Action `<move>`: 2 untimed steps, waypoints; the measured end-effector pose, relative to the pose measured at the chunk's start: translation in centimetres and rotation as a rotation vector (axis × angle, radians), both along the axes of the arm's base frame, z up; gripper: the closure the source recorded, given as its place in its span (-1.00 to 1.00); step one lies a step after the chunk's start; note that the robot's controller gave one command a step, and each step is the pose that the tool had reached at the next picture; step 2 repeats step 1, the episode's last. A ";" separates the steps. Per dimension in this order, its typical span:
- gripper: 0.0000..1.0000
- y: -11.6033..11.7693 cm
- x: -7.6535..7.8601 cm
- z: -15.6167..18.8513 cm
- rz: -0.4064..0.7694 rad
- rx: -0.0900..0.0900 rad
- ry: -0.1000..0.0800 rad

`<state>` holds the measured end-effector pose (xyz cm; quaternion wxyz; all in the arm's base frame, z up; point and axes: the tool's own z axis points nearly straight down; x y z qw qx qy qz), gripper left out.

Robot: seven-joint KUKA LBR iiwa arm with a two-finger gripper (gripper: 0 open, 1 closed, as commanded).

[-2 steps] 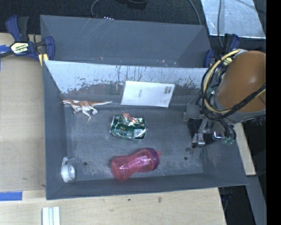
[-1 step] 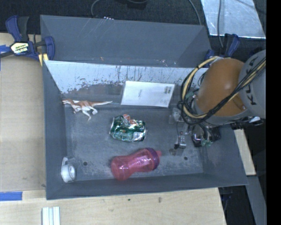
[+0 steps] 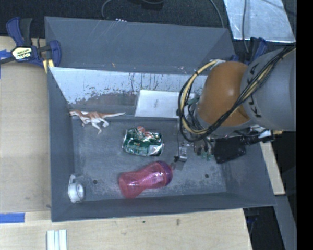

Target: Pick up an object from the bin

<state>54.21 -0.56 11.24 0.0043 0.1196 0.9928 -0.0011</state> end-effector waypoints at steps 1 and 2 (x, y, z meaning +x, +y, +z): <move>-1.00 4.8 2.4 -3.0 0.100 0.000 -0.016; -1.00 4.8 2.4 -3.0 0.100 0.000 -0.016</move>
Offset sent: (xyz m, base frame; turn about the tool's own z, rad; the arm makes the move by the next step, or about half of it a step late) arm 0.0349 0.0522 -0.0424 -0.1119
